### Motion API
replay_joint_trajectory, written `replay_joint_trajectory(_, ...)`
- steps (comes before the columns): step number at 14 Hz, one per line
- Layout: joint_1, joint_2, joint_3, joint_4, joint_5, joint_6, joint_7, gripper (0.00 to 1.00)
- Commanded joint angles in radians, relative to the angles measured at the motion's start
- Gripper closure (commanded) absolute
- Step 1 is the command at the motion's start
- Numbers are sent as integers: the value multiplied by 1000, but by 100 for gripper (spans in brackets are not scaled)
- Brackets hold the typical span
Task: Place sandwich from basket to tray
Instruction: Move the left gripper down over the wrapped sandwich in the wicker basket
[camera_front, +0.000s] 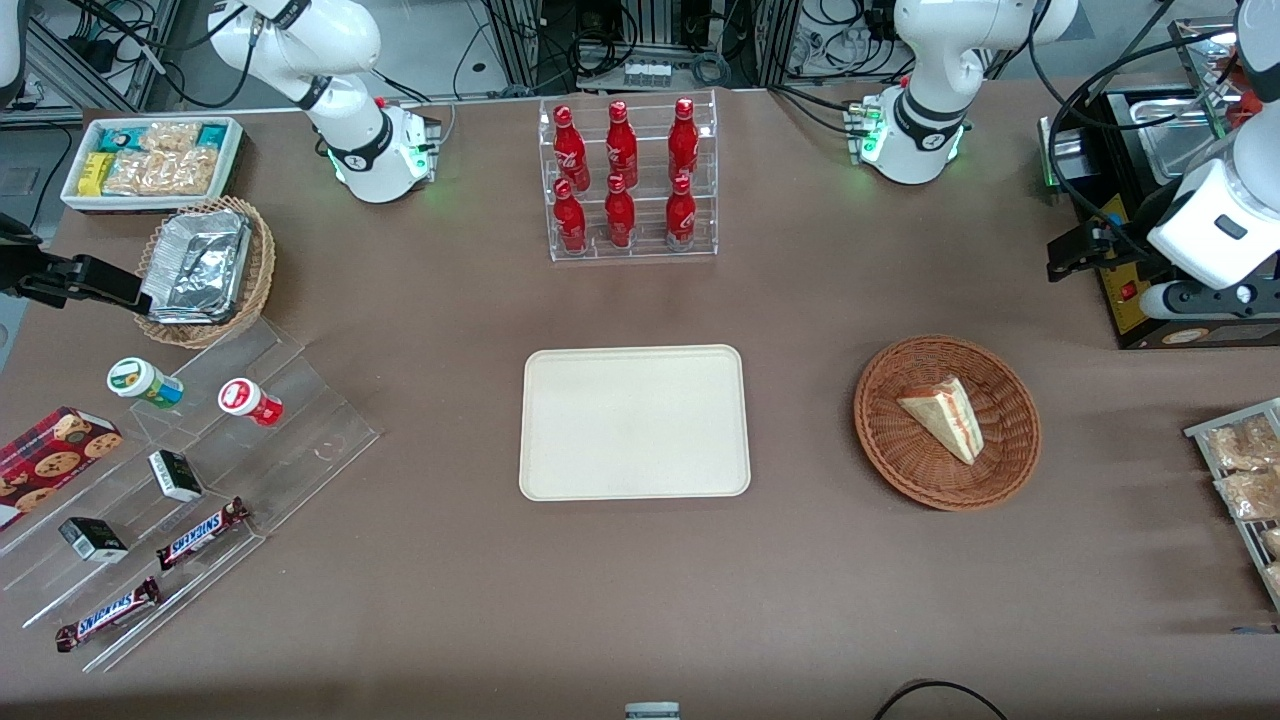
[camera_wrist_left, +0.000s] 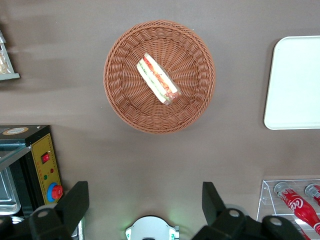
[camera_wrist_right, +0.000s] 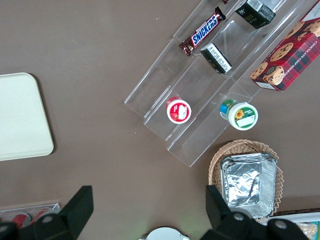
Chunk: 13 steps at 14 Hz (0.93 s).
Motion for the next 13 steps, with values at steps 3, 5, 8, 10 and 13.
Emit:
replay_joint_trajectory(3,16,16,-13,9,7,-14,24,0)
replay_joint_trajectory(5,13,36,-13,-3,8,0,15,0)
replay_joint_trajectory(8,2,48,-13,-123,45,122,-6,0)
replay_joint_trajectory(10,-12,47,-13,-240,53,245,-106,0)
replay_joint_trajectory(13,-27,44,-11,-392,68,443,-175,0)
